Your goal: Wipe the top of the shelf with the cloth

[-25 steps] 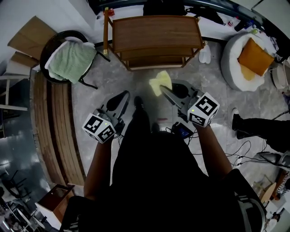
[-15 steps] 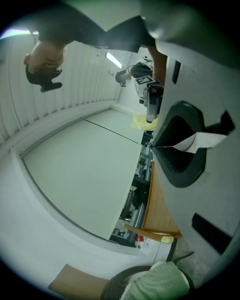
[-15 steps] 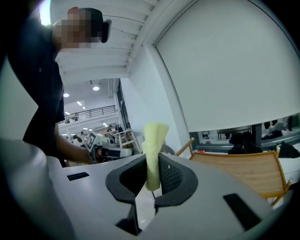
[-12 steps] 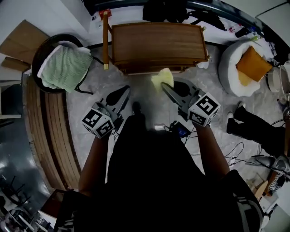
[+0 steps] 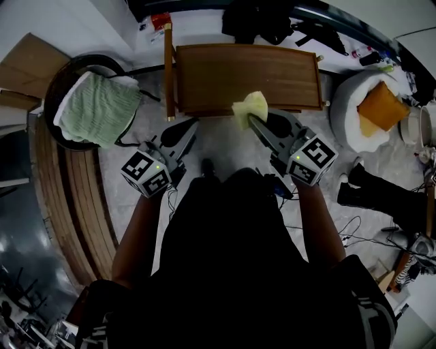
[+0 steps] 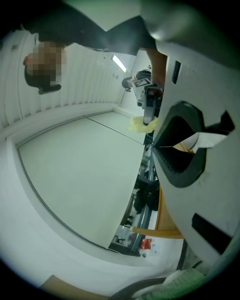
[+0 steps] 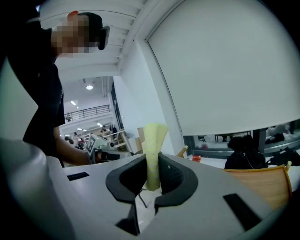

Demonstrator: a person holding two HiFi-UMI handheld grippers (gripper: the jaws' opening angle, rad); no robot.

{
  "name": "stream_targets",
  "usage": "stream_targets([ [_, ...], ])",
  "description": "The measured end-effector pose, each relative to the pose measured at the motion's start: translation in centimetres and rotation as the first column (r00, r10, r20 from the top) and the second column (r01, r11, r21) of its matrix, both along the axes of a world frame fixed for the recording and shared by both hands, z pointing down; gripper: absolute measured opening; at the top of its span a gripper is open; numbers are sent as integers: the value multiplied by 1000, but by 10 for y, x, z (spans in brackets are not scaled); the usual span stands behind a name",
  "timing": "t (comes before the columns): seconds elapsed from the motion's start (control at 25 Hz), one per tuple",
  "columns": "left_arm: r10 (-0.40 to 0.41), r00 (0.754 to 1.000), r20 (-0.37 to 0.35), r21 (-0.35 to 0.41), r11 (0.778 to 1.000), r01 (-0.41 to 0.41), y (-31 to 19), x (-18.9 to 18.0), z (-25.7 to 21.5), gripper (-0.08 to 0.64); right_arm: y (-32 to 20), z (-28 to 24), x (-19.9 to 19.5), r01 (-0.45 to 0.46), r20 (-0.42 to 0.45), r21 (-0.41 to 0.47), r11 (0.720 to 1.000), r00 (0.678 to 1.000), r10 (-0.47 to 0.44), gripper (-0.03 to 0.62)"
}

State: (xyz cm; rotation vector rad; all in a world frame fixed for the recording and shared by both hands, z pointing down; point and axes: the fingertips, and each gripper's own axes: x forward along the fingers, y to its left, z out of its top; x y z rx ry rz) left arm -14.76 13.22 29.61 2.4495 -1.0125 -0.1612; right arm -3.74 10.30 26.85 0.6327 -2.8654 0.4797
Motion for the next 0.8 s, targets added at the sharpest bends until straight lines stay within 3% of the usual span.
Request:
stream_targets([
  [0.44, 1, 1000, -19, -39, 999, -2, -37, 4, 16, 12, -43, 9, -3, 12, -4, -23, 1000, 1000, -13, 49],
  [0.8, -60, 997, 46, -56, 997, 62, -114, 34, 13, 12, -123, 8, 38, 65, 18, -26, 998, 998, -65, 49],
])
